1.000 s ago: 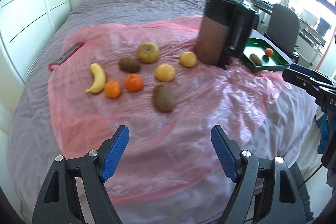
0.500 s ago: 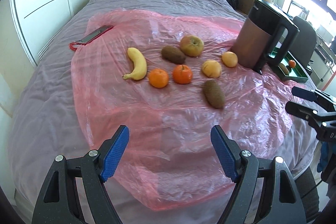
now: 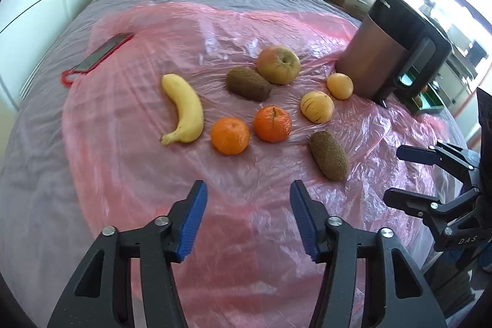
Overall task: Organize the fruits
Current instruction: 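Move both open tools back toward the remaining fruits, then grasp a tangerine with the left tool while the right tool grasps a kiwi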
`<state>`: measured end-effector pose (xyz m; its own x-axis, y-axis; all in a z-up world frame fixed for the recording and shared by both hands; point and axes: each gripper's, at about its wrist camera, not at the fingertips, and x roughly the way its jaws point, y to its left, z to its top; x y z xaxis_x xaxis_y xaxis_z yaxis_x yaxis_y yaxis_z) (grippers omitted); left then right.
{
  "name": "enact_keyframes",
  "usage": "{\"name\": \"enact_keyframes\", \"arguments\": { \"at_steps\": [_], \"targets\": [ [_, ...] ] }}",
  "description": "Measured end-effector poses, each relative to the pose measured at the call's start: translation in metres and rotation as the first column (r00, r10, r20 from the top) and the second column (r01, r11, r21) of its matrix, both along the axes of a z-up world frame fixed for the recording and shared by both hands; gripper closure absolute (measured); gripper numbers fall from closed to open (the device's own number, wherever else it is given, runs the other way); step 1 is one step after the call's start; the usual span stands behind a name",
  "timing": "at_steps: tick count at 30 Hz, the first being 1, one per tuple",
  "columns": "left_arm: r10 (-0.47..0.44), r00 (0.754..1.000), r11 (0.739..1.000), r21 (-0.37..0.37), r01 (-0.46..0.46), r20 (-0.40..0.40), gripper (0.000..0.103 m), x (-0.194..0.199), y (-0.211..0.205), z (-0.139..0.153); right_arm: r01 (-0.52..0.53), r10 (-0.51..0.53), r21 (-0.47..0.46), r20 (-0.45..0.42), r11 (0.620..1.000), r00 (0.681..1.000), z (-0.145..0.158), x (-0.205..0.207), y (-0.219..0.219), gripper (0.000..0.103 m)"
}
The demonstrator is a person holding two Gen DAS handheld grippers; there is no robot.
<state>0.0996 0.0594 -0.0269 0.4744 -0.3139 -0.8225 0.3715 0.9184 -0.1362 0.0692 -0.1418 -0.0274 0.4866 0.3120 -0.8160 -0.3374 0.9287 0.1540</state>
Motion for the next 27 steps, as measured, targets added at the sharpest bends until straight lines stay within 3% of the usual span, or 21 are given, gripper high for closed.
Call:
{"name": "enact_keyframes", "arguments": {
  "at_steps": [4,13,27],
  "targets": [
    [-0.092,0.995,0.994,0.047,0.094,-0.034,0.066,0.027,-0.012,-0.01,0.005,-0.005,-0.001,-0.028,1.0,1.0,-0.014,0.018,0.006,0.0],
    [-0.166,0.982,0.977,0.118,0.176,-0.087,0.066,0.076,-0.028,-0.037,0.055,-0.055,0.001,-0.09,0.998,0.994,-0.038,0.051,0.007,0.0],
    [-0.205,0.974,0.972,0.094,0.214,-0.098,0.066,0.106,-0.024,-0.052,0.071,-0.073,-0.013,-0.153,0.997,0.985,-0.067,0.069,0.011,0.0]
  ]
}}
